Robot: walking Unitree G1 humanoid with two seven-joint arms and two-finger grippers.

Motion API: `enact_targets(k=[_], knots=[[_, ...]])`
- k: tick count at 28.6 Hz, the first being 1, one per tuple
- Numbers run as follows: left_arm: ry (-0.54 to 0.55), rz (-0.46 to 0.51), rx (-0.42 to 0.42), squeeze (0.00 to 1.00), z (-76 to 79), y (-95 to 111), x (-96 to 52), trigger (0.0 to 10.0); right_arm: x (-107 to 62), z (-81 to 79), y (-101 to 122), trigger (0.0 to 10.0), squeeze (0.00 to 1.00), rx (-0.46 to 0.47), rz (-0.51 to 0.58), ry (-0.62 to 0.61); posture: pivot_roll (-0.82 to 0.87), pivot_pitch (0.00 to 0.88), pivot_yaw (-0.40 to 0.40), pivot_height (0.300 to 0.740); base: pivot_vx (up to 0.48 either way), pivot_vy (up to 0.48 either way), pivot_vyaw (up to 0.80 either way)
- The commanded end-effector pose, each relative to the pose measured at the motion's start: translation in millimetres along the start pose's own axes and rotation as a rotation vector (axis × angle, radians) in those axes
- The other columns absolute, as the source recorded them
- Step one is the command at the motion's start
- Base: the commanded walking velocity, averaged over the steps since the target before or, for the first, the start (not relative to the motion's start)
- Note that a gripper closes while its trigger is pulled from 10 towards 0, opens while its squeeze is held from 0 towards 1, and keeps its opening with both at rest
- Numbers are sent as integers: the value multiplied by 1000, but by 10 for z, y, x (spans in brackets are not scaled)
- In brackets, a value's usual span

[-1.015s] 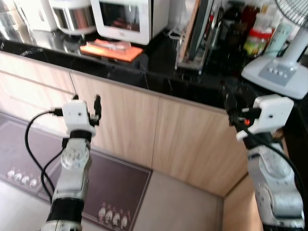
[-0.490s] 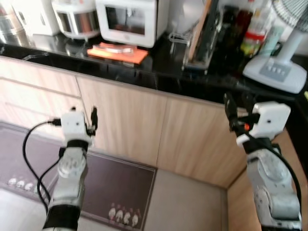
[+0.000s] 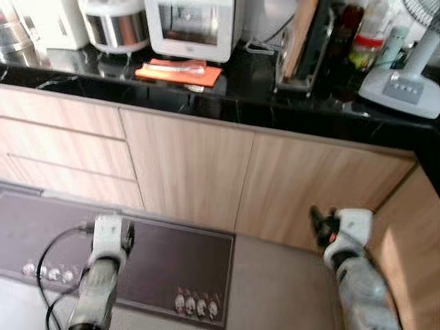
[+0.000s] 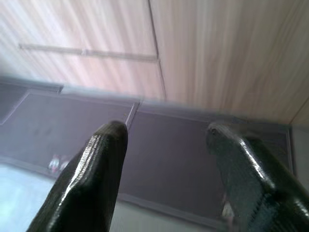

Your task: Kitchen organization

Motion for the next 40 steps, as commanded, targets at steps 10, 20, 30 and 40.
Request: enact_targets(k=[10,20,30,40], knots=[[-95,-294,121,0,159,-712,-209,10000,-312,-127,-1087,10000,0,0,-393,-8,-44,0,-7,740,0,341,0],[-142,-372,245,0,85,-883,-293,10000,-542,-86,-1402,10000,0,29,-490,-27,-45,0,0,740,0,158,0],[-173,-388,290,0,70,-929,-326,10000,-654,12,-1537,10000,0,62,-558,-86,-37,0,10,740,0,459,-59],[-178,-388,314,0,41,-929,-327,10000,-633,-72,-1535,10000,0,62,-561,-65,-24,0,12,740,0,461,-536]])
Point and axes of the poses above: a point about 5 cm out from each wrist's last joint towards the gripper, its own x axis pointing out of the wrist towards the gripper, its own y axis along the axis of the wrist's last joint, z = x × y, the point moved 5 cm from there along x, pointing out of the wrist towards the gripper, and after that the axes turned 3 degrees about -x, right-handed, at the moved point
